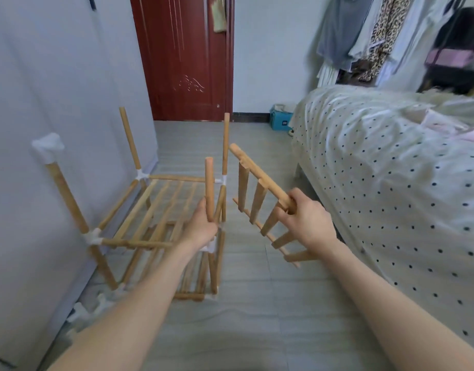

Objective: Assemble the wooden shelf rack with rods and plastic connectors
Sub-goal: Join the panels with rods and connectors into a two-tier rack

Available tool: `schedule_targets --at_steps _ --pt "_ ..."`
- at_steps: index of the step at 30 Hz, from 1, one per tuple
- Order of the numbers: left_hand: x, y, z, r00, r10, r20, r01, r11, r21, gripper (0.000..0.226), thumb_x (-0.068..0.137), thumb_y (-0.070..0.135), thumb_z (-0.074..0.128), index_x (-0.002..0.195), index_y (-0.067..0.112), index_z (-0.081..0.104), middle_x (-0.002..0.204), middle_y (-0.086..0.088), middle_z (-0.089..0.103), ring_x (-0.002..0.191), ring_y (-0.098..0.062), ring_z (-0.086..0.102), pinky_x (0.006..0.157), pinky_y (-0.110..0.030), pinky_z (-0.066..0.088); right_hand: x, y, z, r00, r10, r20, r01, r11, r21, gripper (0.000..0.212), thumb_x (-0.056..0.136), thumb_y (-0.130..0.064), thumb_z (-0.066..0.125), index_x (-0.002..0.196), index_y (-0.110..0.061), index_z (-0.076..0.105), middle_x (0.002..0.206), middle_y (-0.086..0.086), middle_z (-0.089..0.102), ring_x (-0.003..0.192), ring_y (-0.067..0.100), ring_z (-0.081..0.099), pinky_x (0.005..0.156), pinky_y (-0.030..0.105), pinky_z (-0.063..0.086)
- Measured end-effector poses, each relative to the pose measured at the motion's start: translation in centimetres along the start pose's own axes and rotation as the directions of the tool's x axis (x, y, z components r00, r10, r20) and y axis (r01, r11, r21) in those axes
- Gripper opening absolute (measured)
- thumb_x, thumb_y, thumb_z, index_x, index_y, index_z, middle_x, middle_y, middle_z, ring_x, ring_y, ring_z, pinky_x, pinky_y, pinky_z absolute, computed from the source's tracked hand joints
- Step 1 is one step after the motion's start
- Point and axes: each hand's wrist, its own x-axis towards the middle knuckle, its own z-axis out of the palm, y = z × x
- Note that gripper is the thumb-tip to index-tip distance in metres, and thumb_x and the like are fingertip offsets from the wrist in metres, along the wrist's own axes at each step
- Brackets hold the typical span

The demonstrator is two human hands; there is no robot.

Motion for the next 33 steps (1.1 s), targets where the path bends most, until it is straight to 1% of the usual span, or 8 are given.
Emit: schedule_targets --at_steps 5,9,12,17,23,26,29,33 --pt "1.2 -0.7 1.4 0.995 -0.054 -0.084 0.062 0.993 0.103 0.049 0.096 0.010 0.045 0.142 0.011 0.027 0.121 -0.016 0.055 0.104 -0.031 0.055 0.085 -0.035 0.044 0.5 1.9 -2.4 0.992 -0.016 -0.126 0.015 1.000 -0.012 0.015 0.085 -0.033 0.055 0.087 -0.021 0.048 0.060 -0.007 0.052 0.063 0.026 0.055 0.055 0.030 0.035" --pt "1.5 -0.5 3.8 0.992 -0.040 -0.118 0.056 0.990 0.132 0.028 0.098 0.019 0.043 0.125 0.011 0.042 0.097 -0.008 0.056 0.097 -0.029 0.056 0.075 -0.030 0.040 0.8 1.8 -3.8 0.961 -0.068 -0.269 0.058 0.997 -0.043 0.016 0.088 -0.034 0.054 0.089 -0.019 0.048 0.063 0.000 0.055 0.067 0.033 0.056 0.058 0.032 0.035" --pt "1.4 -0.1 4.9 0.995 0.013 -0.102 0.005 0.984 0.177 0.023 0.099 0.024 0.040 0.118 0.011 0.046 0.096 -0.011 0.061 0.093 -0.031 0.059 0.079 -0.041 0.047 1.1 1.1 -5.0 0.938 -0.108 -0.330 0.097 0.994 -0.049 0.019 0.088 -0.036 0.056 0.094 -0.018 0.051 0.065 0.001 0.056 0.066 0.032 0.057 0.057 0.032 0.036" --pt "-0.1 1.0 7.1 0.989 0.058 0.138 -0.082 0.980 0.181 0.041 0.099 0.029 0.042 0.138 0.019 0.038 0.121 -0.001 0.059 0.108 -0.016 0.056 0.087 -0.029 0.044 1.0 -0.2 -6.5 0.899 -0.239 -0.367 0.210 0.971 -0.116 0.022 0.090 -0.034 0.056 0.095 -0.013 0.051 0.063 -0.007 0.044 0.063 0.032 0.056 0.054 0.030 0.029" --pt "-2.1 3.0 9.2 0.904 0.082 0.420 -0.217 0.935 0.282 0.010 0.098 0.028 0.046 0.105 0.022 0.047 0.103 -0.009 0.066 0.096 -0.023 0.064 0.089 -0.045 0.051 0.6 -2.4 -8.0 0.827 -0.413 -0.382 0.373 0.911 -0.178 0.016 0.090 -0.027 0.055 0.097 -0.013 0.053 0.068 -0.005 0.051 0.059 0.030 0.057 0.050 0.030 0.032" --pt "-2.8 4.2 8.1 0.843 0.047 0.535 -0.271 0.897 0.350 0.021 0.098 0.028 0.045 0.118 0.022 0.049 0.119 -0.008 0.063 0.106 -0.021 0.061 0.097 -0.041 0.047 0.0 -4.1 -8.4 0.756 -0.495 -0.428 0.457 0.868 -0.195 0.017 0.088 -0.025 0.057 0.095 -0.010 0.056 0.069 0.003 0.059 0.054 0.028 0.055 0.048 0.030 0.037" --pt "-3.4 5.2 5.3 0.867 0.077 0.493 -0.280 0.893 0.353 0.031 0.098 0.025 0.044 0.128 0.019 0.049 0.125 -0.007 0.059 0.110 -0.021 0.058 0.094 -0.032 0.045 -0.6 -5.6 -8.1 0.690 -0.578 -0.435 0.518 0.815 -0.261 0.014 0.084 -0.020 0.062 0.090 -0.007 0.059 0.067 0.004 0.060 0.050 0.026 0.054 0.047 0.026 0.035" --pt "-4.7 5.2 0.4 0.958 0.094 0.272 -0.156 0.964 0.217 0.027 0.099 0.016 0.041 0.123 0.013 0.052 0.116 -0.012 0.062 0.097 -0.021 0.061 0.080 -0.027 0.046 -1.1 -7.5 -6.7 0.653 -0.635 -0.413 0.580 0.770 -0.267 0.010 0.083 -0.016 0.065 0.085 -0.008 0.060 0.064 0.003 0.056 0.053 0.024 0.053 0.050 0.032 0.044"
